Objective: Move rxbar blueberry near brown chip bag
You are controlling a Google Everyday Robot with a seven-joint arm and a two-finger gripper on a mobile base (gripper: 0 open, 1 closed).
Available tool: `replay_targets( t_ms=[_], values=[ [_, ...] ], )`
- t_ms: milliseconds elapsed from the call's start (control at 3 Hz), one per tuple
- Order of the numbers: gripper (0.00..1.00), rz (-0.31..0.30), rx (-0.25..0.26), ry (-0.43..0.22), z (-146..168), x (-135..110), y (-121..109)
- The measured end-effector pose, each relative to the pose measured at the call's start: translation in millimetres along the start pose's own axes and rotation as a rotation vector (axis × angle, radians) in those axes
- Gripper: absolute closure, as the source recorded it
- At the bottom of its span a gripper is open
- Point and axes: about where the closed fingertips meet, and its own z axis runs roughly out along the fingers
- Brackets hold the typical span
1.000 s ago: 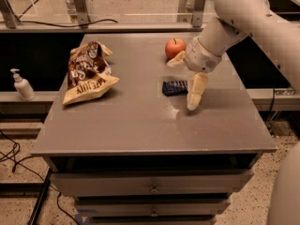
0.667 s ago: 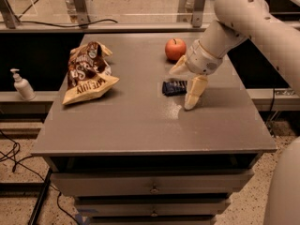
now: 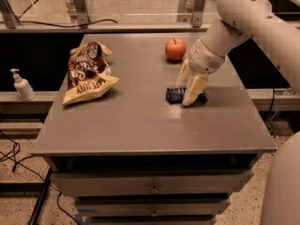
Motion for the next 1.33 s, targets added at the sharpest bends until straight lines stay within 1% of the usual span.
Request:
replay_targets(
  t_ms=[333,667,1000,1333],
  values=[
    [0.87,0.0,0.0,0.0,-6,-3,-1],
    [1.0,0.0,0.0,0.0,-6,-3,-1],
    [1.0,-0.037,0.015,-0.016,-9,-30,-18],
    [1.0,-0.093,0.027,-0.028,-10,-65,-37]
  ],
)
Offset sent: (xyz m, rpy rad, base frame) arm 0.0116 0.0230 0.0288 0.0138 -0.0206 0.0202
